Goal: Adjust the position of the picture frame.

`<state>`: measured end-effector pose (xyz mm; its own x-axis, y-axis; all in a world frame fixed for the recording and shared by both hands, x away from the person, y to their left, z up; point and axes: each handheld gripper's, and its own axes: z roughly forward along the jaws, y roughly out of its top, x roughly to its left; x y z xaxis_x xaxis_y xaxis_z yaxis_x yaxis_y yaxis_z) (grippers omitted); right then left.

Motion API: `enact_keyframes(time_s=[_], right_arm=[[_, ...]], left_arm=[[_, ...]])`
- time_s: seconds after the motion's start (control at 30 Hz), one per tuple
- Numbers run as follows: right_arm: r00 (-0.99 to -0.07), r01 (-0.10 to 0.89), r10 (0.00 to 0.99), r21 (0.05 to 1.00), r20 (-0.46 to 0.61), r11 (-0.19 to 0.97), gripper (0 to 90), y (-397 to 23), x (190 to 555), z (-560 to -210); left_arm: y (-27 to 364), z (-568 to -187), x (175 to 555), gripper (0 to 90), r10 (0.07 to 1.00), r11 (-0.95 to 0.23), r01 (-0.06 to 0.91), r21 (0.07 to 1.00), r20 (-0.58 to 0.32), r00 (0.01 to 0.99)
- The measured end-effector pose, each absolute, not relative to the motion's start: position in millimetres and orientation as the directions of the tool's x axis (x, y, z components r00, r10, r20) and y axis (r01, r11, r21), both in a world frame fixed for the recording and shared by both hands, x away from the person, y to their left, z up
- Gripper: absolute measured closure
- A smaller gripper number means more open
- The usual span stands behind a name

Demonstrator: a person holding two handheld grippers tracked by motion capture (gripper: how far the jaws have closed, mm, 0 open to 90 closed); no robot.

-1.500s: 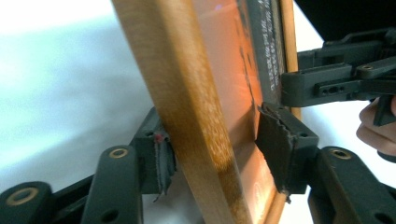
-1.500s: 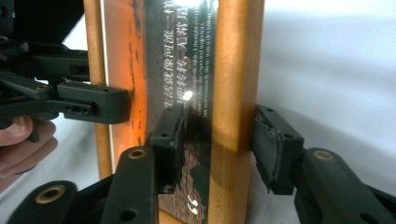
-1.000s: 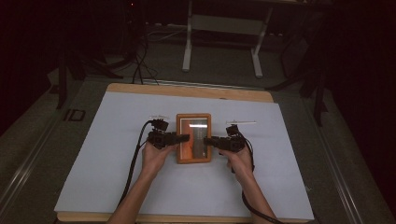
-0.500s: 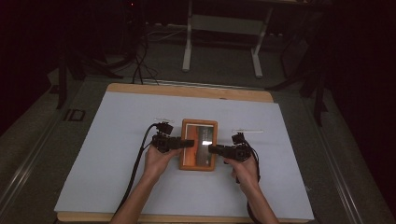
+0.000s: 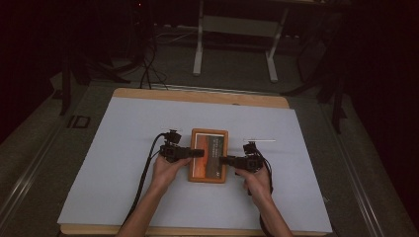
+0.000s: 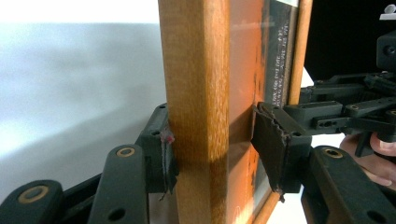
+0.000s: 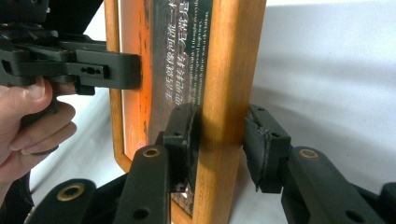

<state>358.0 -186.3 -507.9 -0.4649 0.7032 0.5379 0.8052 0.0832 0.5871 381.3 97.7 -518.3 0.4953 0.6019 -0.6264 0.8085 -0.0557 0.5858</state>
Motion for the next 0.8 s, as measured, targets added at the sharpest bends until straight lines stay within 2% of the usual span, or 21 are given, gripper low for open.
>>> enact_keyframes(time_s=[0.3, 0.4, 0.6, 0.8], right_arm=[[-0.446, 0.817, 0.716, 0.571, 0.538, 0.081, 60.2, -185, 364, -516], [-0.433, 0.830, 0.718, 0.551, 0.545, 0.083, 56.8, -185, 368, -522], [-0.428, 0.837, 0.719, 0.541, 0.548, 0.086, 55.3, -184, 370, -525], [-0.429, 0.838, 0.714, 0.540, 0.553, 0.084, 55.5, -184, 373, -525]], left_arm=[[94, -527, 388, 46.6, 0.622, -0.052, 0.823, 0.566, -0.626, 0.470], [93, -532, 391, 44.2, 0.673, -0.088, 0.825, 0.559, -0.577, 0.462], [94, -528, 388, 44.4, 0.690, -0.134, 0.795, 0.592, -0.520, 0.503], [93, -525, 384, 44.6, 0.711, -0.146, 0.791, 0.594, -0.493, 0.502]])
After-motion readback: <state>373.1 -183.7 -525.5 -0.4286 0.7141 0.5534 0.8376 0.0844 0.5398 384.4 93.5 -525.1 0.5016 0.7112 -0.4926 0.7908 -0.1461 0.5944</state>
